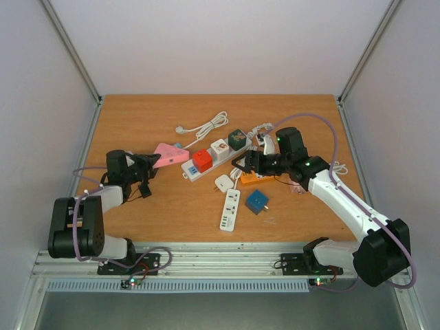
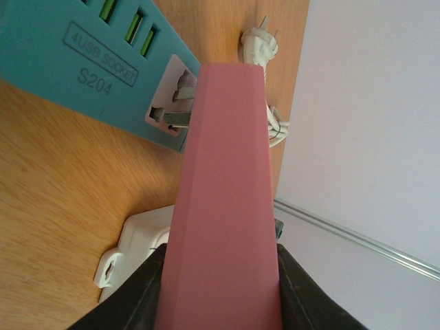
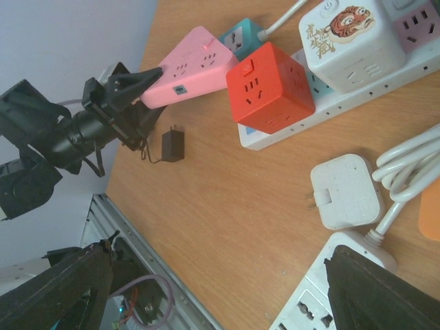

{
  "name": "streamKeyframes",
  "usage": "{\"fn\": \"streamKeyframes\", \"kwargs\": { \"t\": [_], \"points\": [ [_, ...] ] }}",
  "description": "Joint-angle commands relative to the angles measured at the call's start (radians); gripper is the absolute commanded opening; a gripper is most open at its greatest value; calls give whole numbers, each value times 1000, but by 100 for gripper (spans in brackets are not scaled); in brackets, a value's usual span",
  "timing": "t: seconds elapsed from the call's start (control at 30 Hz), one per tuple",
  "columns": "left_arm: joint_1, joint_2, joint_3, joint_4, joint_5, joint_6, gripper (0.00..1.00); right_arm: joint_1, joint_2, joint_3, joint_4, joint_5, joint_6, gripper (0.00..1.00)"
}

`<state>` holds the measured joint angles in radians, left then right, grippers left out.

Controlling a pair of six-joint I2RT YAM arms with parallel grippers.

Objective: Insert the plug

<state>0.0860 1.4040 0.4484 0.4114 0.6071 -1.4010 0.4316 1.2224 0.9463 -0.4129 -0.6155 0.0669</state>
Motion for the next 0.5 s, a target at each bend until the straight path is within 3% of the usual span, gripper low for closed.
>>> {"fn": "streamKeyframes", "kwargs": {
  "t": [0.0, 0.23, 0.37, 0.47],
  "points": [
    [6, 13, -46, -40, -34, -2, 4, 17, 10, 47, -20, 22, -18, 85],
    [6, 5, -82, -42, -53, -18, 9, 40, 24, 82, -51, 57, -30, 85],
    [7, 0, -95, -88, -59, -8, 23, 86, 60, 133, -100, 106, -51, 85],
    [6, -2, -112, -92, -62, -8, 26, 126, 97, 171, -118, 136, -83, 85]
  ]
}}
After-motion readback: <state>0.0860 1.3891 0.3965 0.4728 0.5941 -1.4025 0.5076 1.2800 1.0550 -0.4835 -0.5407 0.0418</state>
